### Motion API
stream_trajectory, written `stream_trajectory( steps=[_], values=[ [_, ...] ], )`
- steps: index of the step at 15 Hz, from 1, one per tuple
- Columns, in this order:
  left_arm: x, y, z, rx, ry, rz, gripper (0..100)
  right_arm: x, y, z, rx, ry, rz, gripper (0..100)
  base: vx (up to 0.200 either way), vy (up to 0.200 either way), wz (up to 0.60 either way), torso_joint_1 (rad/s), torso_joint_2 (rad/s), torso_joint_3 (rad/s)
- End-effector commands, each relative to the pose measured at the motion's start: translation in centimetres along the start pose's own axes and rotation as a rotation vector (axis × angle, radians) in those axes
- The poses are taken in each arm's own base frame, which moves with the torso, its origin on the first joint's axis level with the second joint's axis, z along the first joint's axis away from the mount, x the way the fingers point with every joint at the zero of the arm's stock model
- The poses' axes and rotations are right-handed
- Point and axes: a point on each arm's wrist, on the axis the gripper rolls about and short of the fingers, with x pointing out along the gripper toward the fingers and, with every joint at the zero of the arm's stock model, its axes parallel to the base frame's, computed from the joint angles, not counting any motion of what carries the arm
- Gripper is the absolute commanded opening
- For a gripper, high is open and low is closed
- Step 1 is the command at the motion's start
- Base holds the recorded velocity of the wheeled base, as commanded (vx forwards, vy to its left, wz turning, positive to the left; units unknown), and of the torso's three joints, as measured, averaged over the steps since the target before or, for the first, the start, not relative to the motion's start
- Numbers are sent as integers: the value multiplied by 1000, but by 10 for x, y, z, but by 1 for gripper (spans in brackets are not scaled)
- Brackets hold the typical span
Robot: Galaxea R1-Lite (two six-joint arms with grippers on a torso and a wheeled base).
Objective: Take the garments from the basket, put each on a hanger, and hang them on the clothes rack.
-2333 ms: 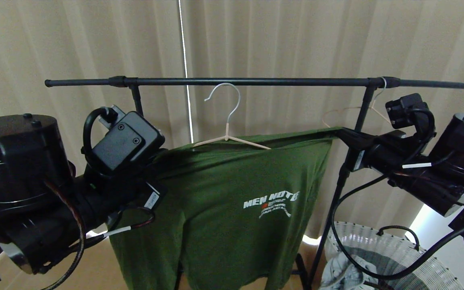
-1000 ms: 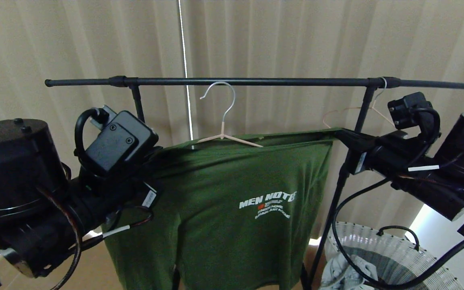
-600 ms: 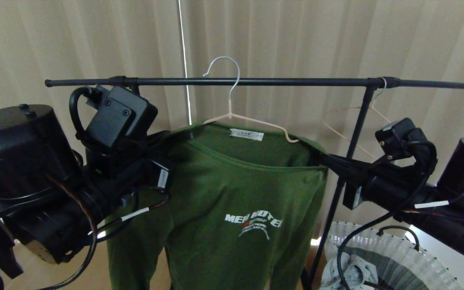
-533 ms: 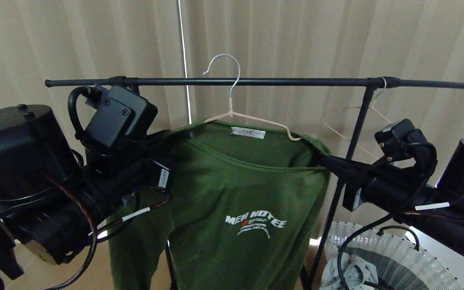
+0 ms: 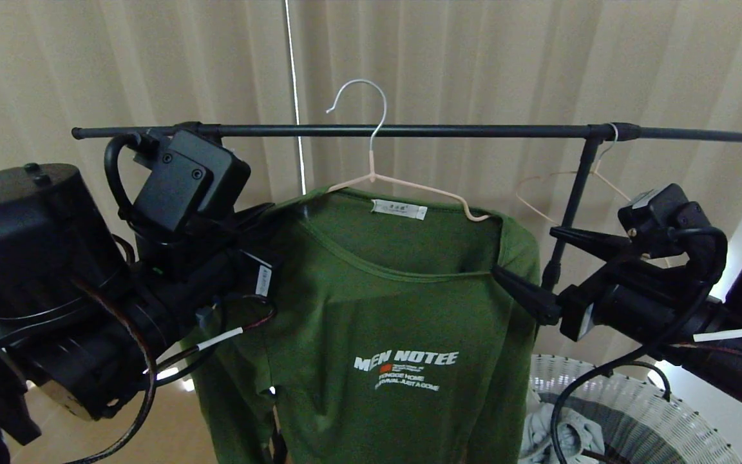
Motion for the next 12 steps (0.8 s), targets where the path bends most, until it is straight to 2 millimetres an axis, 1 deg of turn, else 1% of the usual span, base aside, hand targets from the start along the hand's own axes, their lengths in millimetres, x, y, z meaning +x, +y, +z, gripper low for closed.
stream_trajectory(
  steps=[1, 3, 4, 7, 9, 12],
  values=[
    [1, 1, 1, -13, -5, 3, 0, -5, -1, 5, -2, -24, -3, 100, 0, 0, 0, 0, 0, 0],
    [0, 1, 1, -14, -5, 3, 0, -9, 0, 1, 1, -17, 3, 100, 0, 0, 0, 0, 0, 0],
    [0, 2, 3, -18, -10, 7, 0, -15, 0, 1, 1, -24, 10, 100, 0, 0, 0, 0, 0, 0],
    [0, 1, 2, -30, -9, 5, 0, -24, 1, 4, -2, -42, 32, 100, 0, 0, 0, 0, 0, 0],
    [0, 2, 2, -31, -8, 6, 0, -28, 2, -1, -9, -29, 35, 100, 0, 0, 0, 0, 0, 0],
    [1, 1, 2, -44, -6, 5, 0, -29, 1, 6, -35, -59, 39, 100, 0, 0, 0, 0, 0, 0]
  ],
)
